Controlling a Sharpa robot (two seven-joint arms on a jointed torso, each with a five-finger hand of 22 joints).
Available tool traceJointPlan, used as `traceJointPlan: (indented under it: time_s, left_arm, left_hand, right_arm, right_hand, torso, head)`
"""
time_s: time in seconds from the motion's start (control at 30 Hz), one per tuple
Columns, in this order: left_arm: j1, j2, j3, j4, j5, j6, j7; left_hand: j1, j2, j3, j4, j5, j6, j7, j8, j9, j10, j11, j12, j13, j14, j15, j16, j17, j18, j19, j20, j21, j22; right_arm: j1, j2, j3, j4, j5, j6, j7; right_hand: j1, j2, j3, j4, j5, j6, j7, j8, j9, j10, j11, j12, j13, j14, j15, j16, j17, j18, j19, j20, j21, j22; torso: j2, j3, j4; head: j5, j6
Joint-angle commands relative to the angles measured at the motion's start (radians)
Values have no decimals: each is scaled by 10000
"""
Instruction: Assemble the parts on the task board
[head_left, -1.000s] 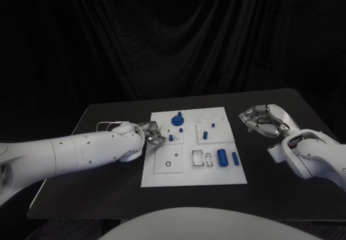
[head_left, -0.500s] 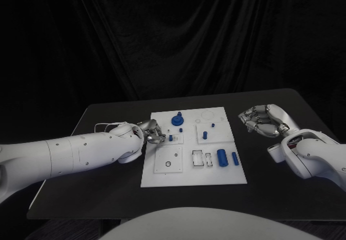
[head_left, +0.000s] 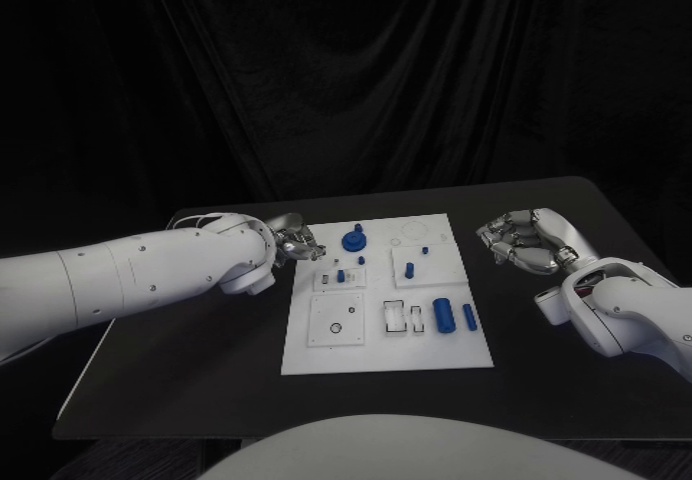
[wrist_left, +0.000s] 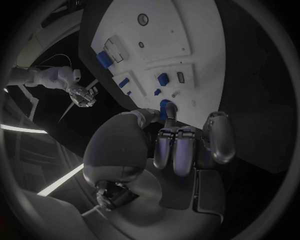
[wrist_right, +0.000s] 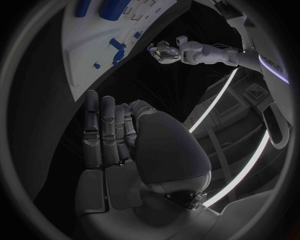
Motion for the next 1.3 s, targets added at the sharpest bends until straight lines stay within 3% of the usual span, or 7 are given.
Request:
traceJointPlan:
  time_s: [0.03, 0.1, 0.17, 0.33, 0.43, 0.83, 1.3]
  left_arm:
    - [334, 135, -11, -253, 1010, 2178, -633]
    - [508, 260, -17, -480, 1068, 2777, -927]
    - [619, 424, -20, -735, 1105, 3268, -1137]
    - [742, 931, -24, -1440, 1146, 4169, -1413]
    - [759, 1282, -24, -1914, 1156, 4524, -1446]
    - [676, 2105, -23, -2977, 926, 4996, -1400]
    - [248, 2540, -22, -3586, 807, 5299, -1754]
  left_hand:
    - [-21, -87, 118, -201, -53, 40, -66, 29, 12, 1058, -32, -4, 2632, 1058, -22, 27, 2634, 165, -51, -24, -32, 1708]
    - [-6, -108, 138, -283, -67, 19, -68, 19, 8, 1058, -35, -4, 2632, 1058, -22, 27, 2634, 171, -79, -24, -61, 1699]
    - [-13, -113, 148, -330, -95, -2, -60, 7, 3, 1058, -29, -4, 2632, 1058, -18, 27, 2634, 175, -101, -23, -84, 1693]
    - [-16, -75, 197, -468, -168, -68, -33, -25, -6, 1058, -8, -4, 2632, 1058, -3, 27, 2634, 184, -155, -14, -137, 1679]
    - [-30, -38, 213, -528, -239, -119, -15, -50, -13, 1058, 8, -4, 2632, 1058, 11, 27, 2634, 191, -189, -5, -172, 1669]
    - [-36, 37, 239, -638, -301, -211, 21, -91, -19, 1058, 36, -4, 2632, 1058, 32, 27, 2634, 189, -200, 10, -171, 1671]
    - [-78, 138, 241, -806, -339, -356, 79, -200, -66, 1058, 85, -4, 2632, 1058, 73, 27, 2634, 199, -243, 42, -217, 1654]
  right_arm:
    - [-22, 11, 7, -5, -48, 35, -148]
    - [-22, 24, 7, -14, -48, 32, -151]
    - [-22, 35, 7, -17, -48, 27, -152]
    - [-22, 22, 7, 14, -48, -3, -132]
    - [-21, 20, 7, 26, -48, -16, -115]
    - [-22, 53, 7, 48, -48, -25, -73]
    - [-22, 97, 7, 37, -48, -11, -73]
  right_hand:
    - [120, -24, 58, -5, 30, -84, 11, 46, -17, -71, -17, -52, -17, 22, -2, 44, -15, 78, 67, 2, 65, 222]
    - [120, -24, 58, -5, 30, -84, 11, 46, -17, -71, -17, -52, -17, 22, -2, 44, -15, 78, 67, 2, 65, 222]
    - [120, -24, 58, -5, 30, -84, 11, 46, -17, -71, -17, -52, -17, 22, -2, 44, -15, 78, 67, 2, 65, 222]
    - [123, -25, 58, -4, 37, -84, 12, 48, -17, -72, -16, -53, -20, 21, -2, 46, -18, 78, 67, 2, 66, 224]
    - [123, -25, 58, -4, 37, -84, 12, 48, -17, -72, -16, -53, -20, 21, -2, 46, -18, 78, 67, 2, 66, 224]
    - [123, -25, 58, -4, 37, -84, 12, 48, -17, -72, -16, -53, -20, 21, -2, 46, -18, 78, 67, 2, 66, 224]
    - [132, -28, 58, -5, 54, -81, 13, 54, -16, -75, -14, -54, -29, 20, -1, 50, -27, 78, 66, 2, 70, 227]
  torso:
    - [0, 1, -9]
    - [5, -5, 15]
    - [3, -2, -1]
    - [-12, 17, -18]
    - [-9, 8, 15]
    - [17, -9, 19]
    - [-8, -2, 20]
  head:
    - [15, 0]
    - [9, 0]
    - [20, 0]
    - [2, 0]
    - [-12, 0]
    - [68, 0]
    - [74, 0]
